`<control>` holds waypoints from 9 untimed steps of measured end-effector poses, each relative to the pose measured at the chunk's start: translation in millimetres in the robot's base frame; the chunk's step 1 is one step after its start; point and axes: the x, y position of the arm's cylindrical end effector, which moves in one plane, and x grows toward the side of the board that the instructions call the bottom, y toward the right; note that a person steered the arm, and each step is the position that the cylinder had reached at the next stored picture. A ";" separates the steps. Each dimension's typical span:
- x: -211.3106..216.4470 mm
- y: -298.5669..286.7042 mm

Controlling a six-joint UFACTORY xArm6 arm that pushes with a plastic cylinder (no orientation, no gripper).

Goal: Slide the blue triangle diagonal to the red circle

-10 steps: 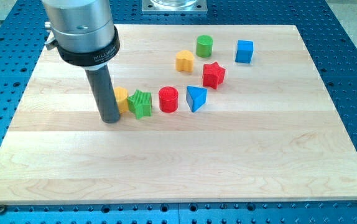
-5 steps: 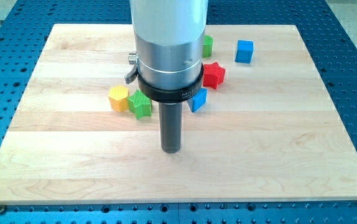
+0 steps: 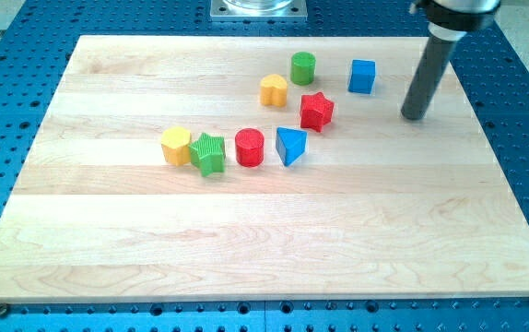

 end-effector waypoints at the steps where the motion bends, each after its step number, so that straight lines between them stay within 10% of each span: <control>1: -0.2 -37.9; 3: 17.1 -120.2; 7: 18.2 -20.4; 9: 42.9 -72.0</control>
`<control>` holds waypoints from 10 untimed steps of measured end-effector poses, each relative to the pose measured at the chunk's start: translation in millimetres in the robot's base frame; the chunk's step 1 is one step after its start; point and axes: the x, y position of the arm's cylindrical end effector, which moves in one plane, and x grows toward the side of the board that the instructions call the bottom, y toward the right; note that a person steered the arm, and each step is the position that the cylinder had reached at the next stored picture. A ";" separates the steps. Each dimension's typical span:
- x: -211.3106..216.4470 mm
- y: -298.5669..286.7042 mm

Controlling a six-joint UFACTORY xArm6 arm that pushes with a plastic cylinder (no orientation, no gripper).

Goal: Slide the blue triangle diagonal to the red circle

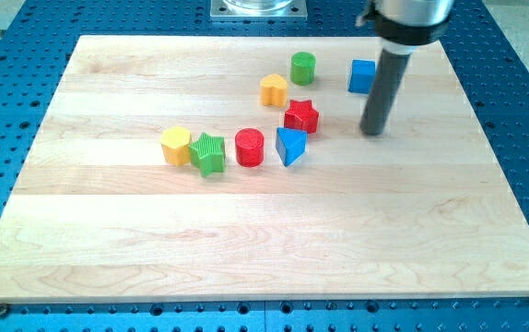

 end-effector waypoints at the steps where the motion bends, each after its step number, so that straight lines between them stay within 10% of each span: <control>1: 30.3 -103.6; 2: 80.0 -180.1; 7: 176.9 -55.0; 10: 194.1 -248.6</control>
